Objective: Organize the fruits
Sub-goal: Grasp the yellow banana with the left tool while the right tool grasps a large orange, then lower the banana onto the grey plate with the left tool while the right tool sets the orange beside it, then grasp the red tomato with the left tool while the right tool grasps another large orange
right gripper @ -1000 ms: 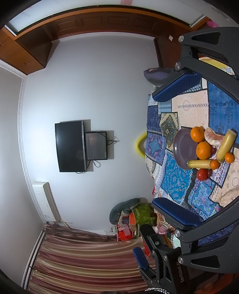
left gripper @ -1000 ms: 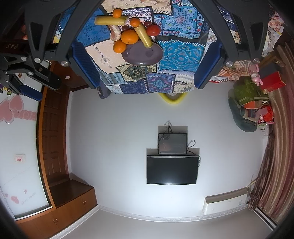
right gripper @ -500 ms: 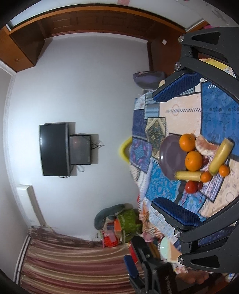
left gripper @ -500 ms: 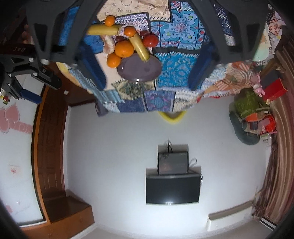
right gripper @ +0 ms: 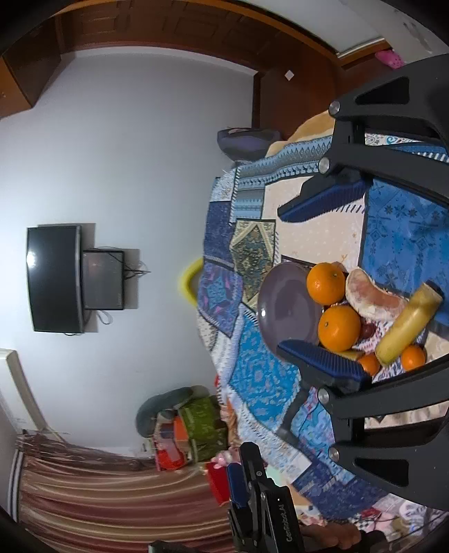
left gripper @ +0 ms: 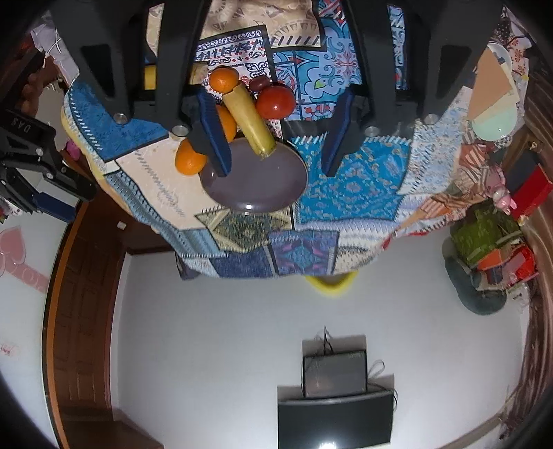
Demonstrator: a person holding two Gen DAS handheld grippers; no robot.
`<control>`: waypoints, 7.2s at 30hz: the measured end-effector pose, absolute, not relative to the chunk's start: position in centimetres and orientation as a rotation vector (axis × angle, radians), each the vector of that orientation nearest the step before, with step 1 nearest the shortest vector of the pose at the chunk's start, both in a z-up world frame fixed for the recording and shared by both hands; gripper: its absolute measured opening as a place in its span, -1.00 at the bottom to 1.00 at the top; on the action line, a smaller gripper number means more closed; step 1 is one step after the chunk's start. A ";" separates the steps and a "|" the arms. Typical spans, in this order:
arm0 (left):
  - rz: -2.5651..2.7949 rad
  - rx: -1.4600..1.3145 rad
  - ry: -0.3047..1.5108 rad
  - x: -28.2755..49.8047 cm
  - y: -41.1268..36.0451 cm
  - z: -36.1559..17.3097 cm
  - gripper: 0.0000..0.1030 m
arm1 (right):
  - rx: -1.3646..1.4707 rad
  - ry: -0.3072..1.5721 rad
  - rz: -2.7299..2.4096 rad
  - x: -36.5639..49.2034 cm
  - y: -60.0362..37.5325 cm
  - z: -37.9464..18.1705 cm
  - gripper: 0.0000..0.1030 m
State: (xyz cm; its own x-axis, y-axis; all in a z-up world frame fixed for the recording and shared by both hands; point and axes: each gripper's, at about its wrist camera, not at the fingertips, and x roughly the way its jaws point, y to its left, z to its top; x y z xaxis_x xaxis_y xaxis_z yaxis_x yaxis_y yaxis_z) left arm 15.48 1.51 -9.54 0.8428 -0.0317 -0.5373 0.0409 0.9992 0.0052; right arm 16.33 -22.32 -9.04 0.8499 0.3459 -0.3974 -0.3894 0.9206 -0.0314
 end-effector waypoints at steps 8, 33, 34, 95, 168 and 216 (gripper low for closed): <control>-0.066 0.006 0.685 19.5 1.8 -13.5 -0.20 | -0.088 0.485 0.413 19.9 -22.0 -11.5 0.12; -0.140 -0.088 0.961 27.8 1.2 -21.4 -0.20 | -0.150 0.706 0.512 27.6 -19.2 -18.0 0.11; -0.144 -0.092 0.965 27.9 1.1 -21.5 -0.20 | -0.152 0.710 0.513 27.7 -19.1 -18.1 0.11; -0.109 -0.145 0.669 23.7 4.6 -9.4 -0.36 | -0.072 0.570 0.504 26.4 -19.9 -11.2 0.16; -0.102 -0.200 0.984 43.6 5.0 -22.0 -0.34 | -0.171 0.740 0.518 40.2 -14.2 -19.4 0.41; -0.164 -0.058 0.750 21.5 5.6 -11.3 0.21 | -0.174 0.761 0.554 24.6 -16.0 -18.0 0.51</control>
